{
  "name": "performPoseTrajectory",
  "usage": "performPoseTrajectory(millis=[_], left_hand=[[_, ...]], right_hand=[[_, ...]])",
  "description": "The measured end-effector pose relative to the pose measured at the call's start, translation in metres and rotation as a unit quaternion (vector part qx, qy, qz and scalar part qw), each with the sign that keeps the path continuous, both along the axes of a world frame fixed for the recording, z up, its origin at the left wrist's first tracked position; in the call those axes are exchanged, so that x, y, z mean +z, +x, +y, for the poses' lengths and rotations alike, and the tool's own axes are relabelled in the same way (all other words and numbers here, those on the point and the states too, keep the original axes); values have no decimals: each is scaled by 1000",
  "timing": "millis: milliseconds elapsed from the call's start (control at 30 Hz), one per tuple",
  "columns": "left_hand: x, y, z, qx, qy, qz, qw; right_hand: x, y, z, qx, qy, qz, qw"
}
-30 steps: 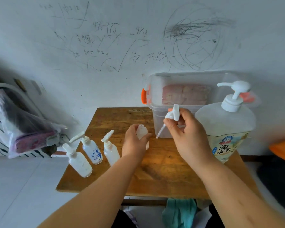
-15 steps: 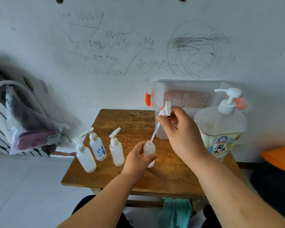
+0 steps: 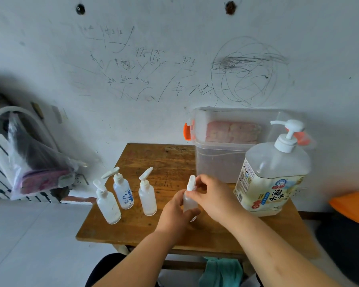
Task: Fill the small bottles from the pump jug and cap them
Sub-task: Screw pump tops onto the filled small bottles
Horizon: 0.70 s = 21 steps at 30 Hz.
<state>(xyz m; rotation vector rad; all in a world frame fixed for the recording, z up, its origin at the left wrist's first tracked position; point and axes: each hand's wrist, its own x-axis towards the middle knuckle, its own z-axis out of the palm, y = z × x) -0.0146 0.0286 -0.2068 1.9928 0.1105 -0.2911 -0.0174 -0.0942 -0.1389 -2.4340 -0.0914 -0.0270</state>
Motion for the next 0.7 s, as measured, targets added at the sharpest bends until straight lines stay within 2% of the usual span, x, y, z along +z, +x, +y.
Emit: performPoseTrajectory(millis=[267, 500, 567, 700], left_hand=[[-2, 1, 0, 0, 23, -4, 1000], [1, 0, -2, 0, 40, 3, 999], [1, 0, -1, -4, 35, 0, 999], [2, -2, -3, 2, 26, 12, 1000]], right_hand=[[-5, -1, 0, 14, 45, 16, 999], [-9, -2, 3, -17, 107, 32, 994], [-8, -4, 3, 1, 105, 31, 994], [-9, -2, 5, -35, 103, 21, 994]])
